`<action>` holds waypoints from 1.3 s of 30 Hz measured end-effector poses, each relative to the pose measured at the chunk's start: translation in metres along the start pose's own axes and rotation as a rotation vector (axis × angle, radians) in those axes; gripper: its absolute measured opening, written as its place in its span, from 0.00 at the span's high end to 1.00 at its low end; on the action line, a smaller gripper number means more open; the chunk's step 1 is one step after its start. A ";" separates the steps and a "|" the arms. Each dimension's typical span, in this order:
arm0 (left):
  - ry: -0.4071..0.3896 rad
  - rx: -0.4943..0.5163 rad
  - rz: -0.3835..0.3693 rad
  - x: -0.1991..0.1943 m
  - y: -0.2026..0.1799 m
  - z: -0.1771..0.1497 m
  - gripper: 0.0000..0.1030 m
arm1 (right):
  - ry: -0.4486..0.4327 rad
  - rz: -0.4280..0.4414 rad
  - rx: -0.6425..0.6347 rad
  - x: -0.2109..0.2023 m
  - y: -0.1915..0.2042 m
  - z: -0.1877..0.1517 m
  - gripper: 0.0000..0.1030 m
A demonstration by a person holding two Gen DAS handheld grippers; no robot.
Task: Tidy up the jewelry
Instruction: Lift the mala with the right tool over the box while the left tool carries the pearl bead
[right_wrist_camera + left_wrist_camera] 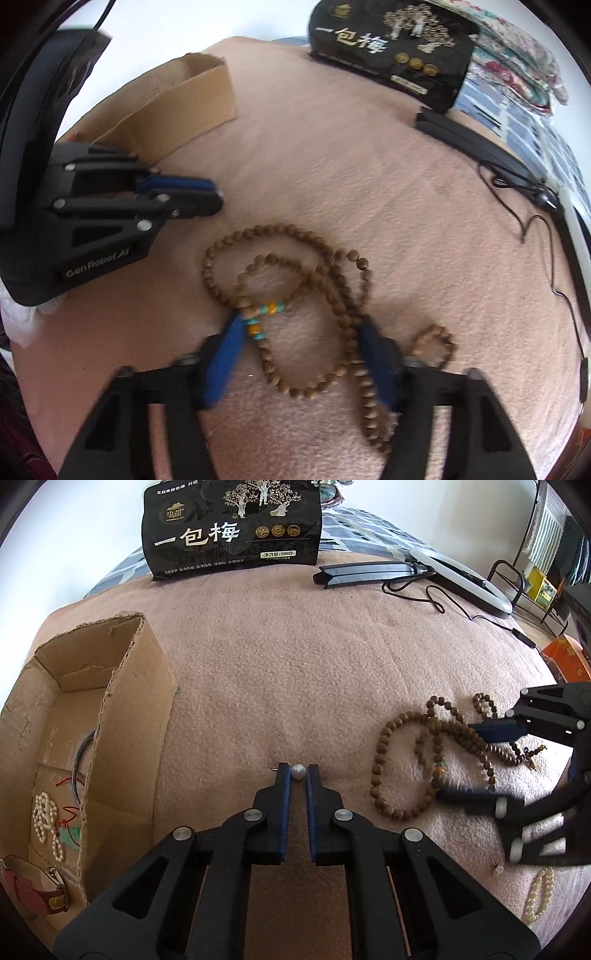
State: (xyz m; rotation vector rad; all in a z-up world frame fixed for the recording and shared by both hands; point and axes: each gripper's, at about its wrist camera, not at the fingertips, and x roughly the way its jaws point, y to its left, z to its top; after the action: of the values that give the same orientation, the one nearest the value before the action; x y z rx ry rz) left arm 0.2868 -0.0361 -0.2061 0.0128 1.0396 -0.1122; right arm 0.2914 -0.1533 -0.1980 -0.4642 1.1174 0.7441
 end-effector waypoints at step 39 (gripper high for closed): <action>-0.178 -0.037 -0.141 -0.156 0.018 -0.006 0.94 | -0.279 -0.056 0.259 -0.171 0.028 0.010 0.96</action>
State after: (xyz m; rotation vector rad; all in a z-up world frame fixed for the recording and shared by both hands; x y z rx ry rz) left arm 0.2051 -0.0042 -0.0755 -0.1024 0.8638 -0.2186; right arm 0.2367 -0.1788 -0.0356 -0.1647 0.9184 0.5845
